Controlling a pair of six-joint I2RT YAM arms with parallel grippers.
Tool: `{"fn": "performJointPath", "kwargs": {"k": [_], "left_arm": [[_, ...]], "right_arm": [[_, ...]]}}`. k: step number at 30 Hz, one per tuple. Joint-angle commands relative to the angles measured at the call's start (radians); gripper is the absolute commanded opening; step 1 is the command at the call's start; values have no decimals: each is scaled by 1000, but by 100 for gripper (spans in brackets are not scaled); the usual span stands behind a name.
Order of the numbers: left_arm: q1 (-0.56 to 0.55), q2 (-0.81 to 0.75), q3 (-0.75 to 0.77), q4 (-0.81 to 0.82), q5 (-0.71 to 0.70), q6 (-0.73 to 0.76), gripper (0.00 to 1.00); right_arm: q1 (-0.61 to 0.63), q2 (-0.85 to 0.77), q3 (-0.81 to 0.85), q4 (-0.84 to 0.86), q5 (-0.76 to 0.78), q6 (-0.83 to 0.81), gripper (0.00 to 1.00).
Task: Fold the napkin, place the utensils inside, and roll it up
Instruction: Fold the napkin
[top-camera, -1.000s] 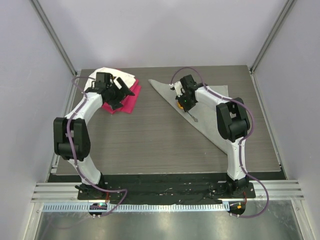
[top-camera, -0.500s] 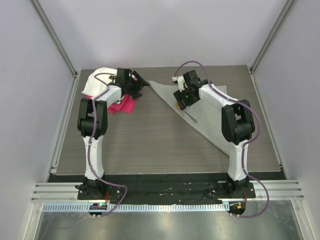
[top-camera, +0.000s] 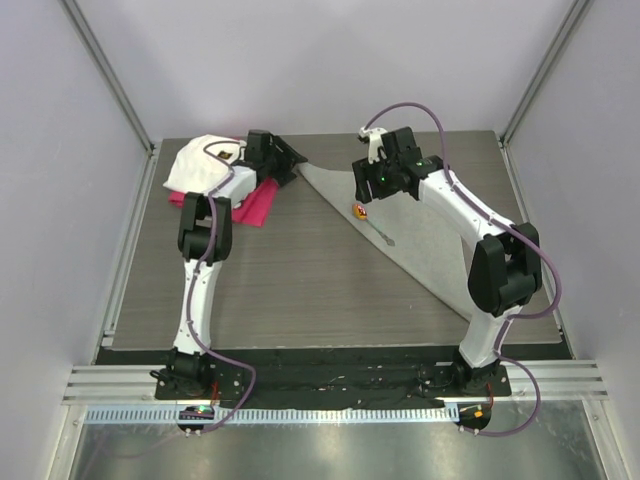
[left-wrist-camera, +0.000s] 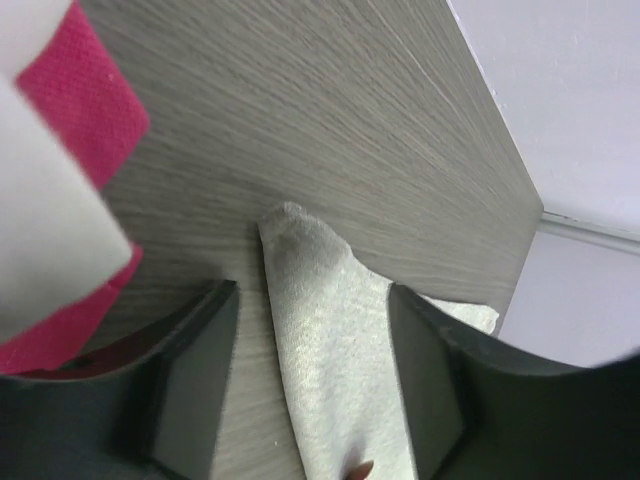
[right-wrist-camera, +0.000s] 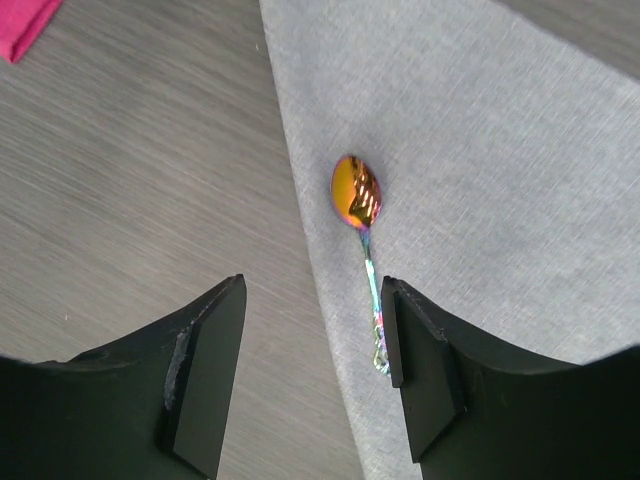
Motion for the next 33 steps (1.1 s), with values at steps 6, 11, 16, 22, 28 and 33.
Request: {"fn": "performJointPath", "kwargs": {"k": [6, 11, 16, 22, 28, 33], "left_arm": [[-14, 51, 62, -10, -10, -14, 48], [-21, 71, 66, -14, -9, -12, 45], [-21, 94, 88, -27, -20, -1, 40], [-22, 109, 118, -39, -24, 49, 17], [-21, 49, 89, 16, -27, 147, 0], [-10, -41, 2, 78, -27, 200, 0]], "right_arm": [[-11, -41, -52, 21, -10, 100, 64], [-17, -44, -46, 23, -12, 116, 64], [-23, -58, -55, 30, -12, 140, 64], [-26, -70, -67, 35, -10, 150, 64], [-28, -76, -74, 35, -9, 155, 64], [-28, -75, -95, 46, -18, 170, 64]]}}
